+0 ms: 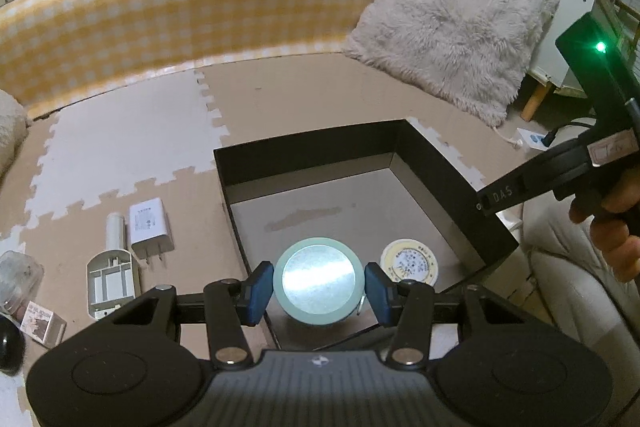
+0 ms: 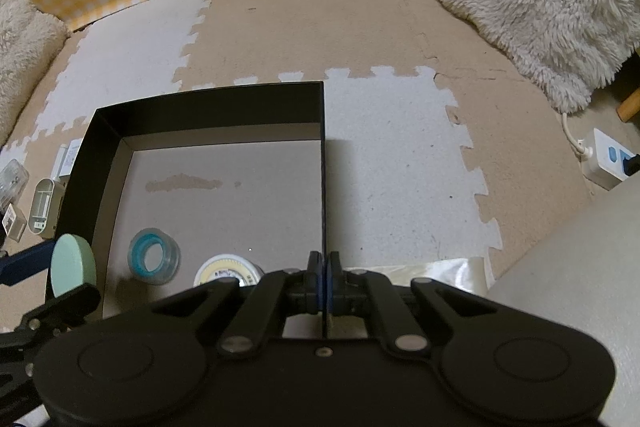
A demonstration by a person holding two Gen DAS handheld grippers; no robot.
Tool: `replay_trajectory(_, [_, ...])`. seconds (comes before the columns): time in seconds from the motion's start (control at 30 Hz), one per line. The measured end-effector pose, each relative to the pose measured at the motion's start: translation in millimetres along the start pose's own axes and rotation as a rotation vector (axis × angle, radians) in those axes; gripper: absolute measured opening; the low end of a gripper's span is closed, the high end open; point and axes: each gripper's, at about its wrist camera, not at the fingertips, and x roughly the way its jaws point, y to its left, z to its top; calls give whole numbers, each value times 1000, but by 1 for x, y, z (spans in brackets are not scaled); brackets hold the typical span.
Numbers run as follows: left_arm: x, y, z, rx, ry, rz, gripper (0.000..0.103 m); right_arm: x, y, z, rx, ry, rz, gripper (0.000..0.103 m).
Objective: Organize rigid objects
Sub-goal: 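Carry the green compact with the left gripper into the box and release, then withdraw the open left gripper from the box toward the black mouse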
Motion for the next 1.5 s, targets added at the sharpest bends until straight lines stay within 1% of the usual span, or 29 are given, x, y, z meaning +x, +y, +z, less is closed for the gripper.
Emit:
replay_trajectory(0.13, [-1,0,-1,-2,4,-2,51,0,1,0,-1,1,-1,3])
replay_trajectory(0.2, [-2,0,-1,-9,4,-6,55,0,0,0,0,0,0,3])
replay_trajectory(0.27, [-4,1,0,-20,4,-21,61,1,0,0,0,1,0,3])
replay_trajectory(0.3, [-5,1,0,-25,4,-27,62,1,1,0,-1,1,-1,3])
replay_trajectory(0.4, [-7,-1,1,-22,2,-26,72,1,1,0,0,1,0,3])
replay_trajectory(0.43, [-8,-2,1,-23,1,-26,76,1,1,0,0,1,0,3])
replay_trajectory(0.47, [-9,-1,2,-25,0,-28,82,1,1,0,-1,1,0,3])
replay_trajectory(0.53, [-11,-1,2,-35,-3,-29,89,1,1,0,-1,1,-1,3])
replay_trajectory(0.6, [-12,-1,3,-38,-5,-29,91,1,1,0,0,1,0,3])
replay_trajectory(0.67, [-13,-1,3,-38,-4,-31,96,1,1,0,-1,1,0,3])
replay_trajectory(0.77, [-15,-3,3,-32,-4,-30,100,1,1,0,0,1,0,3])
replay_trajectory(0.97, [-15,-6,2,-24,1,-34,103,1,1,0,-1,1,0,3])
replay_trajectory(1.23, [-15,-8,1,-20,11,-35,103,1,1,0,-1,1,0,3])
replay_trajectory(1.5, [-17,-2,3,-17,11,-20,103,1,0,0,-1,1,0,3])
